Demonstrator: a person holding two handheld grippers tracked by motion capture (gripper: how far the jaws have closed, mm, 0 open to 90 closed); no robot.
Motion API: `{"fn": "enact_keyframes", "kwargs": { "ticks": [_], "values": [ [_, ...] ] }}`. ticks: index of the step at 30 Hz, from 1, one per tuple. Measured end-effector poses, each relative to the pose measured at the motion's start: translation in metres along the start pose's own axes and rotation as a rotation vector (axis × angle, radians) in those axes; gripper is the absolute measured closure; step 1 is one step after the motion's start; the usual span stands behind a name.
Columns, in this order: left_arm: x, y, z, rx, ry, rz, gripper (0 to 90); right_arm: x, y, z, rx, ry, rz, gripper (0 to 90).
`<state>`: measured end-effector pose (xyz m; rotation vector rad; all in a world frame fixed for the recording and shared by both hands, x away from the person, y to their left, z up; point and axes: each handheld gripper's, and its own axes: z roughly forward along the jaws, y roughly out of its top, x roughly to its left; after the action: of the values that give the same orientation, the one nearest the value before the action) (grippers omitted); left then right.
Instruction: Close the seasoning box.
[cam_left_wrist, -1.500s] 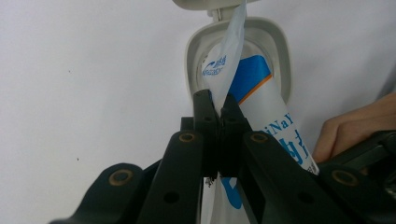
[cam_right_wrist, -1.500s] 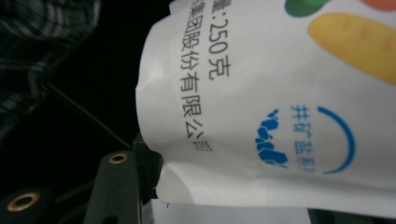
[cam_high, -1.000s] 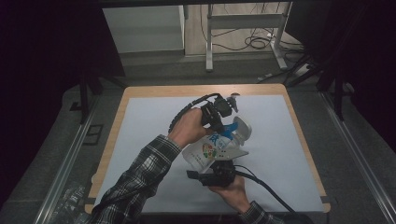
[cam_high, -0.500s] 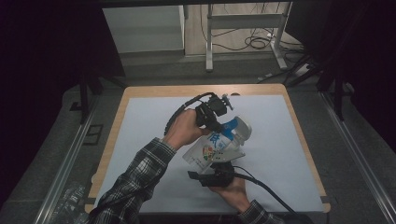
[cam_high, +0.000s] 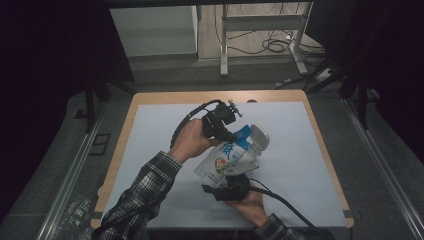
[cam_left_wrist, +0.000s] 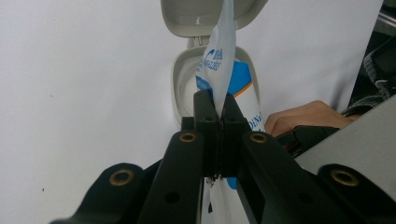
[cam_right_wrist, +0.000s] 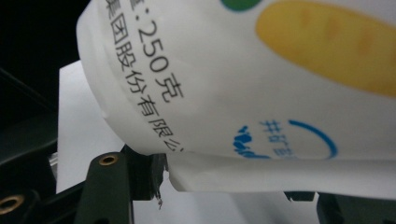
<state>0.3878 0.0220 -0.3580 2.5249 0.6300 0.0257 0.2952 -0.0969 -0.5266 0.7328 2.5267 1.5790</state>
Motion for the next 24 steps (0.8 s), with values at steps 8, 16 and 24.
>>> {"fn": "enact_keyframes", "kwargs": {
  "ticks": [8, 16, 24],
  "values": [
    [0.003, -0.008, -0.003, -0.031, -0.011, -0.008, 89.8, -0.001, 0.0, 0.0, 0.024, -0.017, -0.004, 39.8],
    [0.006, -0.013, -0.005, -0.039, -0.021, -0.017, 89.9, 0.0, -0.002, -0.003, 0.055, -0.017, 0.009, 38.7],
    [0.007, -0.017, -0.006, -0.06, -0.024, -0.025, 90.0, 0.001, -0.002, -0.008, 0.068, -0.02, -0.002, 38.0]
  ]
}}
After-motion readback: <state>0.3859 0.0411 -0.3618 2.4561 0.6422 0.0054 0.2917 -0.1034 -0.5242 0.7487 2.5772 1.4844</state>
